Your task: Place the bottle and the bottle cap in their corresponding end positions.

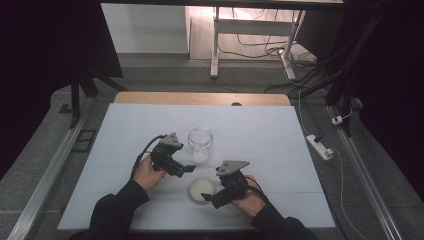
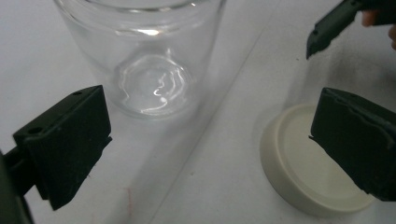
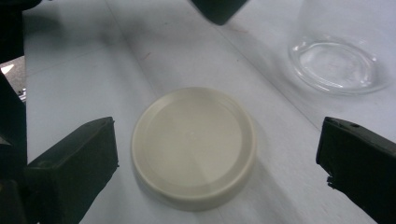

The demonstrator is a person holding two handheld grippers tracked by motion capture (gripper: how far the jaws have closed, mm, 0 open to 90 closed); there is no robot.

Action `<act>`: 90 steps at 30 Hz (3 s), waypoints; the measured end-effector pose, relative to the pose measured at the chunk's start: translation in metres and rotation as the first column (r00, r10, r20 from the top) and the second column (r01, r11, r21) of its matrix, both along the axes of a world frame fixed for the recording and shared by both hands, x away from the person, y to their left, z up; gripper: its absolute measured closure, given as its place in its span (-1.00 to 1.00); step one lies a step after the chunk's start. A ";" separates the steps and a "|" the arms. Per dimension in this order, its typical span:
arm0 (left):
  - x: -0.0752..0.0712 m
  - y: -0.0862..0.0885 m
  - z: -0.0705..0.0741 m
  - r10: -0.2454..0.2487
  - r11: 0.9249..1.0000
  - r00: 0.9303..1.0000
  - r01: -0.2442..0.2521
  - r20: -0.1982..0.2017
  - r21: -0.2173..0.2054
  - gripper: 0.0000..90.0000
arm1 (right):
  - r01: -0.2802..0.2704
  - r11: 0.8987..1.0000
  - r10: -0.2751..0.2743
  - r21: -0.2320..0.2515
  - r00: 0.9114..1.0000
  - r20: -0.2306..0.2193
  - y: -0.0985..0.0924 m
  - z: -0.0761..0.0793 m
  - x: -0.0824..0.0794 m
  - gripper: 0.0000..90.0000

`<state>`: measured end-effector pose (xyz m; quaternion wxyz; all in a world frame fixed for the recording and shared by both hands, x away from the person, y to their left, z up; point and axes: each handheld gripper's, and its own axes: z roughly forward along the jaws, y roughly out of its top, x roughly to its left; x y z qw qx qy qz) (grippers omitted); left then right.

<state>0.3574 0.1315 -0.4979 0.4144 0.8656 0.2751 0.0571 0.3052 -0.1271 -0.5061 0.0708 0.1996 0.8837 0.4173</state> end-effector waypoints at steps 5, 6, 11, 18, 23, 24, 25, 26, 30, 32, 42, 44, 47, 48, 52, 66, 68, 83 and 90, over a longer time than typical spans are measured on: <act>-0.011 0.002 -0.001 -0.006 1.000 1.000 0.006 -0.006 -0.005 -1.00 | 0.023 1.000 -0.023 0.006 1.000 0.000 -0.007 0.003 0.001 -1.00; -0.013 0.002 -0.001 -0.005 1.000 1.000 0.005 -0.007 -0.003 -1.00 | 0.026 1.000 -0.026 0.004 1.000 0.001 -0.008 0.003 0.001 -1.00; -0.025 0.005 -0.002 0.004 1.000 1.000 -0.004 -0.007 -0.011 -1.00 | 0.052 0.999 -0.052 0.013 0.999 0.010 -0.015 0.005 0.002 -1.00; -0.040 0.012 -0.004 0.009 1.000 1.000 -0.010 -0.020 -0.021 -1.00 | 0.086 0.996 -0.087 0.034 0.996 0.016 -0.024 0.007 0.001 -1.00; -0.052 0.019 -0.001 0.018 0.999 1.000 -0.019 -0.019 -0.032 -1.00 | 0.091 0.995 -0.092 0.032 0.996 0.003 -0.029 0.008 -0.001 -1.00; -0.054 0.021 -0.001 0.022 0.999 1.000 -0.023 -0.019 -0.033 -1.00 | 0.090 0.995 -0.090 0.032 0.996 0.005 -0.030 0.008 -0.002 -1.00; -0.057 0.023 -0.001 0.029 0.999 0.999 -0.030 -0.015 -0.031 -1.00 | 0.091 0.995 -0.091 0.033 0.996 0.005 -0.032 0.009 -0.003 -1.00; -0.059 0.025 0.000 0.031 0.999 0.999 -0.031 -0.014 -0.031 -1.00 | 0.092 0.995 -0.092 0.035 0.996 0.003 -0.034 0.010 -0.004 -1.00; -0.069 0.033 0.000 0.048 0.998 0.999 -0.049 -0.011 -0.031 -1.00 | 0.106 0.994 -0.107 0.038 0.994 0.013 -0.041 0.013 -0.007 -1.00; -0.074 0.038 0.001 0.062 0.998 0.998 -0.062 -0.007 -0.033 -1.00 | 0.119 0.992 -0.119 0.042 0.993 0.014 -0.047 0.014 -0.008 -1.00; -0.095 0.066 -0.002 0.128 0.990 0.991 -0.129 -0.024 -0.059 -1.00 | 0.188 0.981 -0.188 0.052 0.982 0.006 -0.076 0.016 -0.013 -1.00; -0.099 0.071 -0.003 0.138 0.988 0.990 -0.140 -0.031 -0.060 -1.00 | 0.197 0.979 -0.198 0.052 0.980 0.006 -0.082 0.016 -0.015 -1.00; -0.107 0.078 -0.003 0.155 0.986 0.987 -0.157 -0.029 -0.056 -1.00 | 0.216 0.975 -0.217 0.052 0.976 0.008 -0.090 0.016 -0.016 -1.00; -0.109 0.081 -0.003 0.162 0.985 0.986 -0.163 -0.029 -0.056 -1.00 | 0.222 0.974 -0.223 0.050 0.975 0.009 -0.092 0.016 -0.017 -1.00; -0.118 0.092 -0.004 0.184 0.980 0.982 -0.186 -0.035 -0.070 -1.00 | 0.251 0.966 -0.252 0.053 0.968 0.012 -0.103 0.017 -0.020 -1.00; -0.147 0.125 -0.013 0.267 0.961 0.962 -0.270 -0.054 -0.067 -1.00 | 0.350 0.936 -0.351 0.046 0.936 0.026 -0.135 0.016 -0.036 -1.00; -0.152 0.131 -0.015 0.283 0.955 0.957 -0.287 -0.059 -0.075 -1.00 | 0.360 0.932 -0.362 0.045 0.932 0.026 -0.140 0.016 -0.038 -1.00; -0.174 0.160 -0.024 0.375 0.922 0.923 -0.381 -0.082 -0.066 -1.00 | 0.438 0.899 -0.438 0.024 0.899 0.008 -0.168 0.011 -0.051 -1.00; -0.180 0.163 -0.025 0.418 0.908 0.905 -0.419 -0.074 0.000 -1.00 | 0.469 0.883 -0.469 0.023 0.883 -0.010 -0.178 0.010 -0.057 -1.00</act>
